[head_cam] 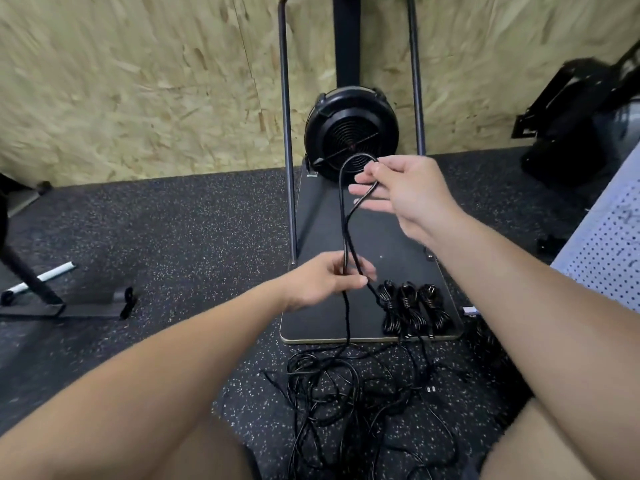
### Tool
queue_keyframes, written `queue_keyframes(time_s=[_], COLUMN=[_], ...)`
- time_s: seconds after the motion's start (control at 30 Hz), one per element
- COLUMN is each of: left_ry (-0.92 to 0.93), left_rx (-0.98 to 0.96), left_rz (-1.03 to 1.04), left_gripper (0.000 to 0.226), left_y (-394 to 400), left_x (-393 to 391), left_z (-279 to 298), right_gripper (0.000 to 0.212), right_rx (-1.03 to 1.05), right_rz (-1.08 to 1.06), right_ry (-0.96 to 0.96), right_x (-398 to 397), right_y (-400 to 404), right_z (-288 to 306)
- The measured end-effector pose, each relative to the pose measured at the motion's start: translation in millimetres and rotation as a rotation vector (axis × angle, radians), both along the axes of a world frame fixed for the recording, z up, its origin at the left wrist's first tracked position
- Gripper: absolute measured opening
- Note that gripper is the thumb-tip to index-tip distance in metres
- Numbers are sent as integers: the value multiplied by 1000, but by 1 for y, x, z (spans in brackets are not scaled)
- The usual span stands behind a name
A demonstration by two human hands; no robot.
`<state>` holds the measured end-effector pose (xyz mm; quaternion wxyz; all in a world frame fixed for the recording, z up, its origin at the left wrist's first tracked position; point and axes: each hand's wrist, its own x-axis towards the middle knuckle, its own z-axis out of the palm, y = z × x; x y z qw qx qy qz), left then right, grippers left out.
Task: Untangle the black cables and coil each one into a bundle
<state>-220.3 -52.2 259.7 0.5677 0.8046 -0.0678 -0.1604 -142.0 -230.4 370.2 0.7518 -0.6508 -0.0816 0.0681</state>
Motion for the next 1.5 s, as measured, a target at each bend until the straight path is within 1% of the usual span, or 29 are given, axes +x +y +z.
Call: queue_keyframes(time_s=[0.03, 0.07, 0.13, 0.23, 0.27, 0.3, 0.33, 0.37, 0.43, 0.47, 0.5, 0.57, 0.63, 0.73, 0.8, 0.83, 0.93, 1.03, 1.07, 1.17, 1.27, 1.33, 1.4, 1.47, 1.5], left_ry=[5, 23, 44, -2, -2, 10, 13, 11, -4, -2, 12, 57, 82, 41, 33, 30, 39, 148, 170, 173, 136, 104, 66, 28, 10], left_rx=[17, -7, -92, -67, -106, -183, -254, -310, -392, -437, -492, -565, -619, -696, -686, -642, -417, -320, -282, -133, -119, -149, -230, -315, -342], left_rz=[-4, 14, 80, 209, 274, 357, 436, 510, 612, 638, 649, 654, 654, 638, 576, 511, 242, 109, 76, 76, 172, 230, 248, 271, 281], left_gripper=[16, 13, 14, 24, 27, 29, 30, 31, 31, 30, 30, 29, 26, 11, 19, 21, 26, 49, 49, 34, 29, 25, 20, 10, 9], left_y=[-4, -7, -11, -7, -7, -6, -6, -3, 0, 1, 2, 3, 2, 6, 10, 12, 20, 21, 17, 1, -10, -12, -10, -7, -6], left_x=[2, 3, 7, 18, 21, 26, 31, 36, 46, 50, 52, 56, 59, 66, 67, 66, 56, 44, 39, 24, 17, 16, 16, 14, 14], left_z=[-2, -3, -2, 0, 4, 8, 15, 22, 36, 42, 48, 51, 50, 43, 38, 35, 26, 13, 9, -1, -9, -11, -12, -12, -11], right_gripper=[17, 17, 17, 24, 25, 26, 32, 43, 63, 67, 64, 51, 38, 17, 15, 15, 13, 15, 15, 14, 13, 15, 17, 16, 16], right_rx=[16, 30, 78, 120, 81, -4, -128, -282, -597, -709, -762, -706, -640, -643, -632, -595, -478, -359, -327, -294, -294, -280, -246, -210, -194], right_rz=[0, 1, 2, 34, 55, 84, 122, 194, 411, 545, 669, 843, 877, 808, 741, 693, 478, 341, 330, 327, 295, 259, 212, 165, 144], right_ry=[8, 9, 11, -13, -24, -31, -40, -47, -49, -53, -44, 5, 7, -41, -32, -18, -37, -44, -42, -60, -99, -112, -102, -96, -99], right_x=[2, 5, 12, 29, 33, 36, 37, 36, 33, 32, 30, 26, 23, 24, 26, 27, 32, 38, 39, 38, 38, 38, 39, 43, 45], right_y=[3, 7, 10, 8, 7, 8, 7, 7, 9, 10, 13, 19, 24, 27, 25, 24, 18, 12, 11, 8, 10, 12, 11, 7, 5], right_z=[-2, -3, -7, -17, -21, -28, -37, -46, -68, -78, -85, -96, -101, -101, -93, -88, -68, -54, -52, -48, -49, -49, -47, -45, -44])
